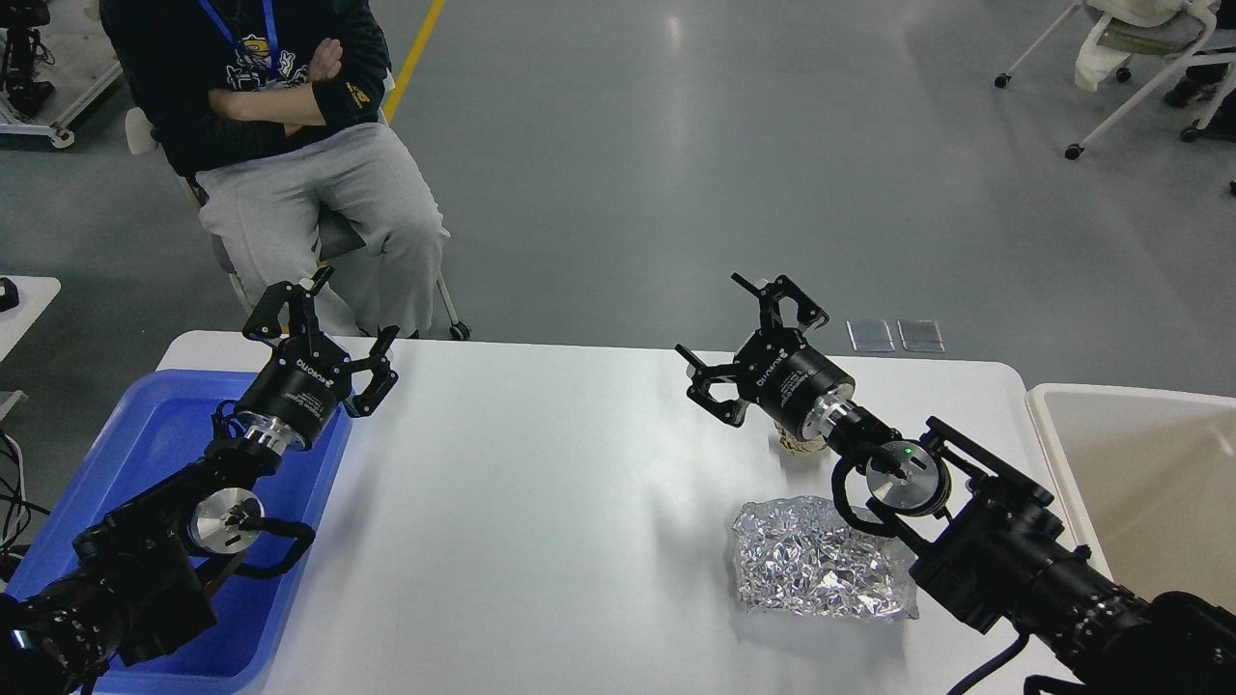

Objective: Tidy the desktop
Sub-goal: 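Move the right gripper back and toward the silver foil wrapper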

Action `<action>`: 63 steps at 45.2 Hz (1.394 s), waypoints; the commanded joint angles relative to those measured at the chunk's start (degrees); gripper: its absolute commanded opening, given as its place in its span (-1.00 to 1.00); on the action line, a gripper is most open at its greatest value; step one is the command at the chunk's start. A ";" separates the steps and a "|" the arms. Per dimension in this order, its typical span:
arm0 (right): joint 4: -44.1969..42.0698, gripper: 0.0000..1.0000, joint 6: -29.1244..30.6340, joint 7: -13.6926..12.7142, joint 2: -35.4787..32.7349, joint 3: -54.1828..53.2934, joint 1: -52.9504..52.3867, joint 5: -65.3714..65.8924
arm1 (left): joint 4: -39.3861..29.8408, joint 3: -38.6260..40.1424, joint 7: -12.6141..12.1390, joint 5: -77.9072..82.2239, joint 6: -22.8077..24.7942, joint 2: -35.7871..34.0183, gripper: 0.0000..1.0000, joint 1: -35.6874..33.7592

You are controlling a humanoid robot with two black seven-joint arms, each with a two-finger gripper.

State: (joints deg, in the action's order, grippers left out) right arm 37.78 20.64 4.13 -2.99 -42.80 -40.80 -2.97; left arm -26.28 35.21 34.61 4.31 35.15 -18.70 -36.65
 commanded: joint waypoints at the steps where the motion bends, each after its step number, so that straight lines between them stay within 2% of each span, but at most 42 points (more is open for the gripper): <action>1: 0.01 1.00 0.02 0.00 0.00 0.00 0.02 -0.02 | 0.00 -0.05 -0.07 0.00 0.00 -0.02 1.00 0.00; 19: 0.19 1.00 -0.07 -0.09 -0.17 0.00 -1.04 -0.02 | 0.00 -0.05 0.02 0.00 0.00 -0.02 1.00 0.00; 34: 0.19 1.00 0.02 -0.44 -5.44 3.16 -6.57 5.86 | 0.00 -0.05 0.02 0.00 0.00 -0.02 1.00 0.00; 43: 8.00 1.00 -1.30 -0.53 -14.67 8.34 -7.54 7.28 | 0.00 -0.05 0.02 0.00 0.00 -0.02 1.00 0.00; 50: 10.11 1.00 -2.70 -0.53 -20.47 15.02 -10.00 8.77 | 0.00 -0.05 0.02 0.00 0.00 -0.02 1.00 0.00; 53: 13.27 1.00 -4.11 -0.53 -25.29 20.01 -11.58 8.95 | 0.00 -0.05 -0.07 0.00 0.00 -0.02 1.00 0.00; 63: 19.17 1.00 -6.92 -0.44 -34.27 34.70 -18.61 8.16 | 0.00 -0.05 -0.07 0.00 0.00 -0.02 1.00 0.00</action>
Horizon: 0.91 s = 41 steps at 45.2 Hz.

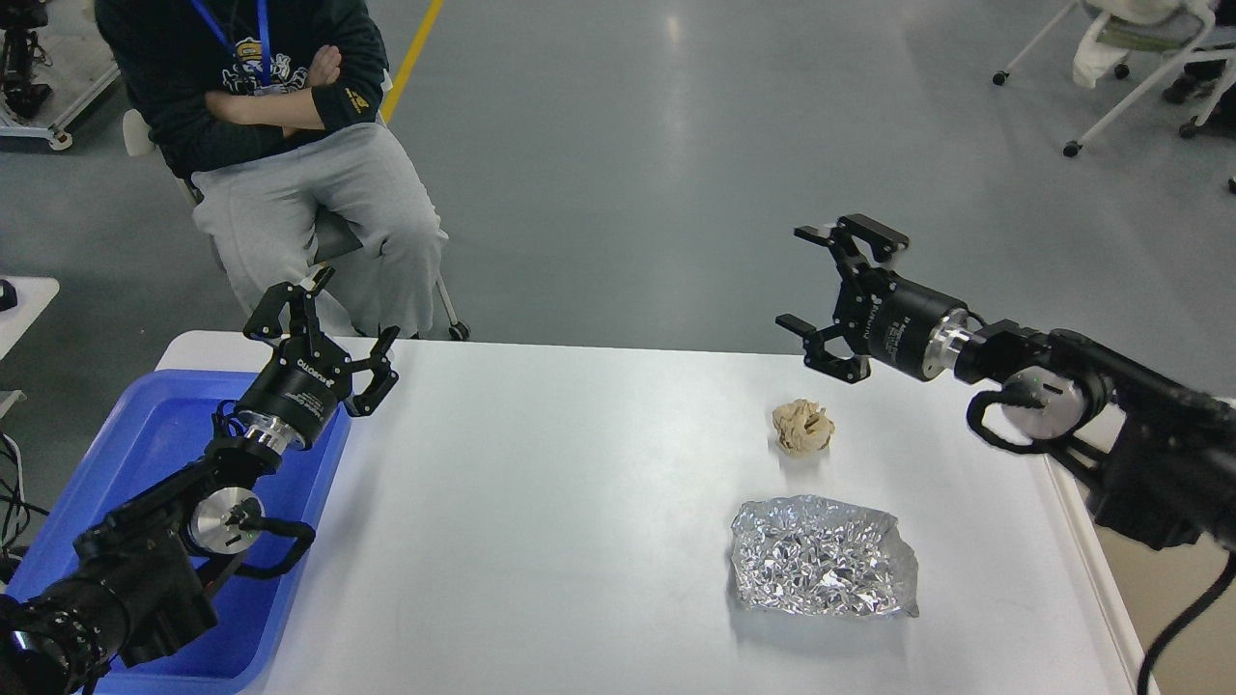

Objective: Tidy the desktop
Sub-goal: 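Move the right gripper back and toward the silver foil wrapper, then lower the right gripper onto the silver foil wrapper and grasp it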

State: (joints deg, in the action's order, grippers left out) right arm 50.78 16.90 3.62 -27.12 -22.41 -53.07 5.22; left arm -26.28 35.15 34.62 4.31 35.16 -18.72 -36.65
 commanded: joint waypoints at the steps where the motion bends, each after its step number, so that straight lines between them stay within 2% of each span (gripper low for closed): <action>1: 6.43 1.00 -3.71 0.07 -10.93 16.15 -7.30 -0.21 | 0.00 0.00 -0.08 0.00 0.00 0.00 1.00 0.00; 4: 8.71 1.00 -5.38 0.25 -13.22 22.91 -10.29 -0.30 | 0.00 0.00 -0.08 0.00 0.00 0.00 1.00 0.00; 5: 11.24 1.00 -6.78 0.42 -15.14 27.98 -12.56 -0.39 | 0.00 0.00 -0.08 0.00 0.00 0.00 1.00 0.00; 10: 20.22 1.00 -11.53 0.78 -19.90 39.79 -18.90 -0.74 | 0.00 0.00 -0.16 0.00 0.00 0.00 1.00 0.00; 17: 28.57 0.99 -19.17 3.50 -20.52 53.85 -25.14 -0.39 | 0.00 0.00 -0.16 0.00 0.00 0.00 1.00 0.00; 22: 33.32 1.00 -25.06 5.70 -18.85 62.47 -28.66 0.75 | 0.00 0.00 -0.16 0.00 0.00 0.00 1.00 0.00; 32: 34.91 0.99 -37.37 5.96 -12.09 74.43 -30.33 11.03 | 0.00 0.00 -0.16 0.00 0.00 0.00 1.00 0.00; 41: 35.26 0.99 -41.86 6.75 -8.13 80.15 -30.42 16.04 | 0.00 0.00 -0.25 0.00 0.00 0.00 1.00 0.00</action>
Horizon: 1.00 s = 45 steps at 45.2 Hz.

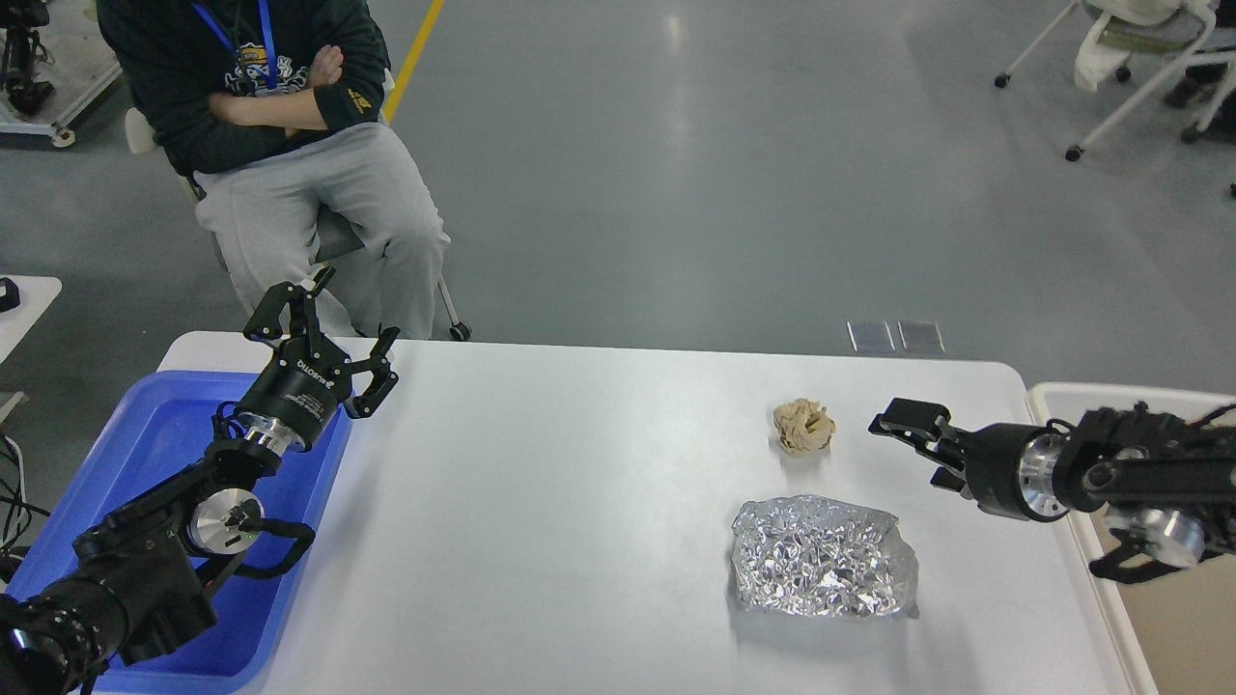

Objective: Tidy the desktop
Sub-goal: 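Lower the right gripper onto the silver foil wrapper and grasp it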

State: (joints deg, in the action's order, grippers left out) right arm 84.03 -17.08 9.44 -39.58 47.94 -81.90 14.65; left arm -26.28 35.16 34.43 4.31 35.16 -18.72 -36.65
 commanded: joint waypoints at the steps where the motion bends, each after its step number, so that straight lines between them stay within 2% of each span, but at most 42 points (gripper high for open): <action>1: 2.02 1.00 -8.32 0.93 4.51 10.15 -1.60 7.22 | 0.00 0.00 -0.07 0.00 0.00 0.00 1.00 0.00; 26: -2.20 1.00 -10.96 0.93 12.07 10.59 4.90 8.90 | 0.00 0.00 -0.07 0.00 0.00 0.00 1.00 0.00; 33: -6.42 1.00 -11.31 0.84 12.51 10.59 8.07 9.60 | 0.00 0.00 -0.07 0.00 0.00 0.00 1.00 0.00; 45: -8.00 1.00 -11.49 0.93 12.60 10.59 10.26 11.01 | 0.00 0.00 0.02 0.00 0.00 0.00 1.00 0.00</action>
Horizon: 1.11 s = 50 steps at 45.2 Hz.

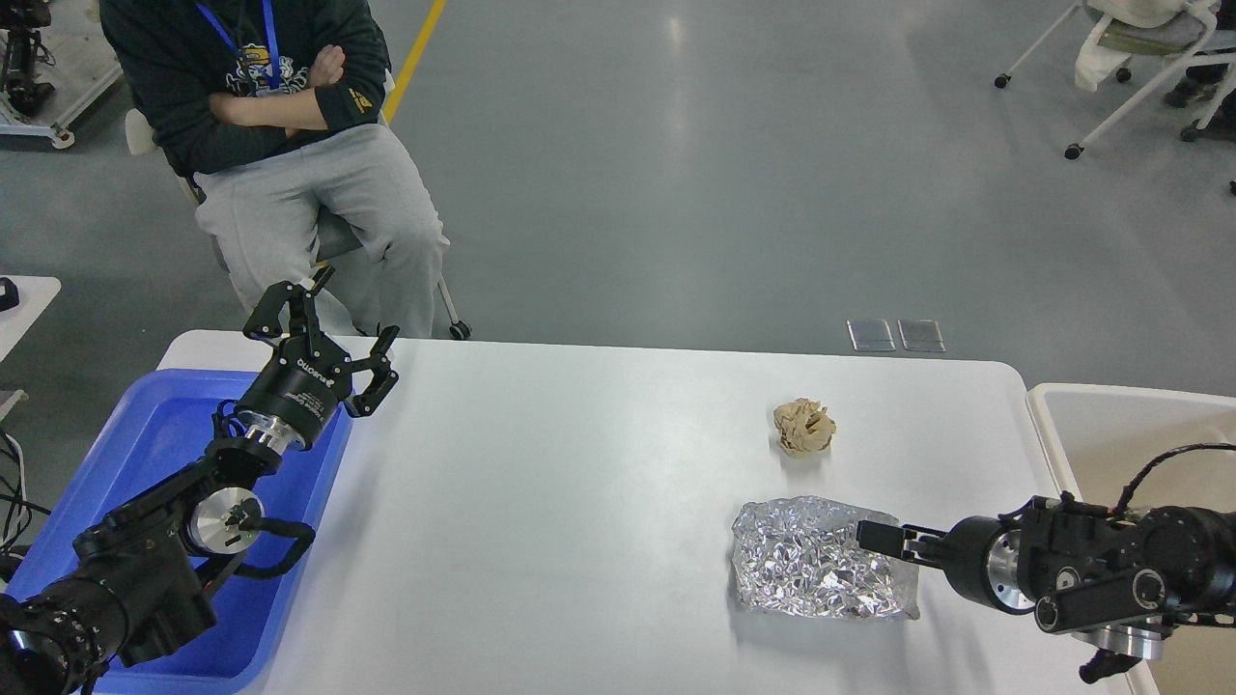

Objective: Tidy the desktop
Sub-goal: 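Lower the right gripper onto the silver foil wrapper and grasp it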

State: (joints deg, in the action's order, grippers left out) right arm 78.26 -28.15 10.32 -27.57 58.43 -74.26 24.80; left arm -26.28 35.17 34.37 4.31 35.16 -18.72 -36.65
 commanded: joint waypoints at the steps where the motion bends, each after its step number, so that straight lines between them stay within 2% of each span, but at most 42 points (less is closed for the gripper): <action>1: -2.32 1.00 -0.41 0.06 0.59 0.10 2.81 0.87 | 0.00 -0.02 0.08 0.00 0.00 0.00 1.00 0.00; 18: -6.01 0.95 -0.50 0.06 2.17 -0.25 5.71 0.87 | 0.00 -0.02 0.08 0.00 0.00 0.00 1.00 0.00; 25: -8.12 0.86 -0.50 0.06 2.87 -0.25 7.20 0.87 | 0.00 -0.02 0.08 0.00 0.00 0.00 1.00 0.00; 29: -9.00 0.73 -0.50 0.06 3.05 -0.25 7.64 0.87 | 0.00 -0.02 0.08 0.00 0.00 0.00 1.00 0.00; 33: -9.09 0.70 -0.50 0.06 3.05 -0.25 7.64 0.87 | 0.00 -0.02 0.17 0.00 0.00 0.00 1.00 0.00; 36: -9.09 0.54 -0.50 0.06 3.14 -0.34 7.82 0.87 | 0.00 -0.02 0.17 0.00 0.00 0.00 1.00 0.00; 40: -9.09 0.47 -0.50 0.06 3.14 -0.25 8.17 0.96 | 0.00 -0.02 0.08 0.00 0.00 0.00 1.00 0.00; 45: -9.18 0.18 -0.50 0.14 3.05 -0.34 8.26 2.62 | 0.00 -0.02 0.08 0.00 0.00 0.00 1.00 0.00; 50: -9.09 0.13 -0.50 0.14 3.05 -0.34 8.26 2.80 | 0.00 -0.02 0.08 0.00 0.00 0.00 1.00 0.00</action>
State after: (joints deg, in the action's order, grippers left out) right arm 69.44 -28.65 10.41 -24.59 58.13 -66.39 26.62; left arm -26.28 35.15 34.46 4.31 35.16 -18.72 -36.65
